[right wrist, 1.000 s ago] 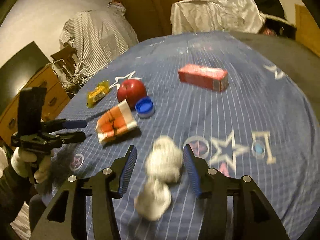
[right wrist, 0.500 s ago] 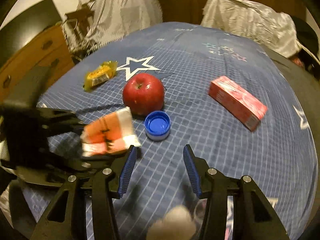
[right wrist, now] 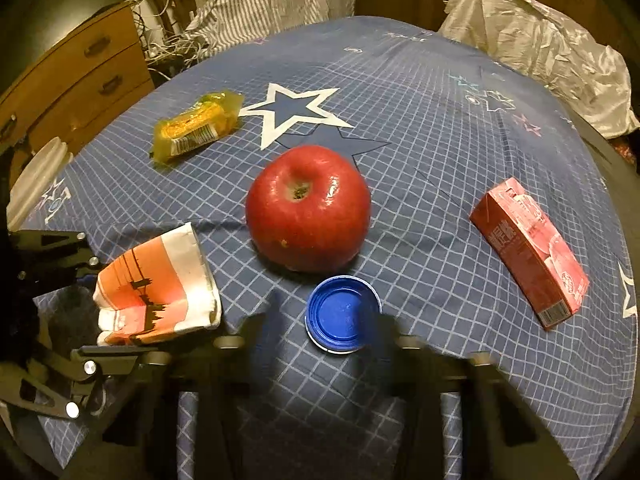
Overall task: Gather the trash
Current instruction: 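Grasp the orange-white paper cup with the left tool, then grasp the blue bottle cap with the right tool while the left tool holds the paper cup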
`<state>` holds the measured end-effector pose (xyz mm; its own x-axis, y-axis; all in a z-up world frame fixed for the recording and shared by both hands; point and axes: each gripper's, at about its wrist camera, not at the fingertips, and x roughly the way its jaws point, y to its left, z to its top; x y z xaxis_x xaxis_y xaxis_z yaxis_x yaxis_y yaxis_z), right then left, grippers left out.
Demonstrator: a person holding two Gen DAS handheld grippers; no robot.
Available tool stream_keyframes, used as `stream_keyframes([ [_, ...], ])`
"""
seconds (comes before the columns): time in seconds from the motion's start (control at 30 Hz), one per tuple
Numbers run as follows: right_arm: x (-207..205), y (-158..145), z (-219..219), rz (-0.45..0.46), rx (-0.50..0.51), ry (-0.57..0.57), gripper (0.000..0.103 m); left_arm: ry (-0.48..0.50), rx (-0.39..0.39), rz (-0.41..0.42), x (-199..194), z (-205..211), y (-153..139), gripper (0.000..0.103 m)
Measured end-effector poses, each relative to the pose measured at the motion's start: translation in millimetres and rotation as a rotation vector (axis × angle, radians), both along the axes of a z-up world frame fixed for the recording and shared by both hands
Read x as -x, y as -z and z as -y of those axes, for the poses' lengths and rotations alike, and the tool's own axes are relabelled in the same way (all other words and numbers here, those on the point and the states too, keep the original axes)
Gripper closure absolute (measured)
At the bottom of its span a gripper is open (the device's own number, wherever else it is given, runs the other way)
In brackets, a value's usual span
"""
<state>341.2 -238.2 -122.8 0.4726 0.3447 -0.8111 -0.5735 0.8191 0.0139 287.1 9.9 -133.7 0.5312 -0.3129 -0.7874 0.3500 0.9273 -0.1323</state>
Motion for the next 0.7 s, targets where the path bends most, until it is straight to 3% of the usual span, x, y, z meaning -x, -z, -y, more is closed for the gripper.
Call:
stream_keyframes([
  [0.23,39,-40,34,0.093,-0.157,0.054,0.097,-0.042,0.026,0.035,16,-8,-7,0.058],
  [0.4,68,-52,41,0.155,-0.139,0.068,0.098,-0.062,0.041,0.041,26,-11,-12,0.058],
  [0.47,60,-45,42,0.111,-0.128,0.078,0.075,-0.063,0.042,0.033,28,-10,-11,0.058],
  [0.5,52,-38,41,0.081,-0.133,0.077,0.039,-0.064,0.041,0.028,29,-9,-9,0.058],
  [0.53,46,-32,39,0.061,-0.131,0.075,0.031,-0.067,0.043,0.025,31,-9,-9,0.058],
  [0.67,20,-7,16,-0.009,-0.05,0.05,0.032,-0.085,0.059,0.012,31,-13,-7,0.058],
  [0.7,15,-3,12,-0.018,-0.026,0.051,0.036,-0.087,0.06,0.008,32,-13,-6,0.058],
])
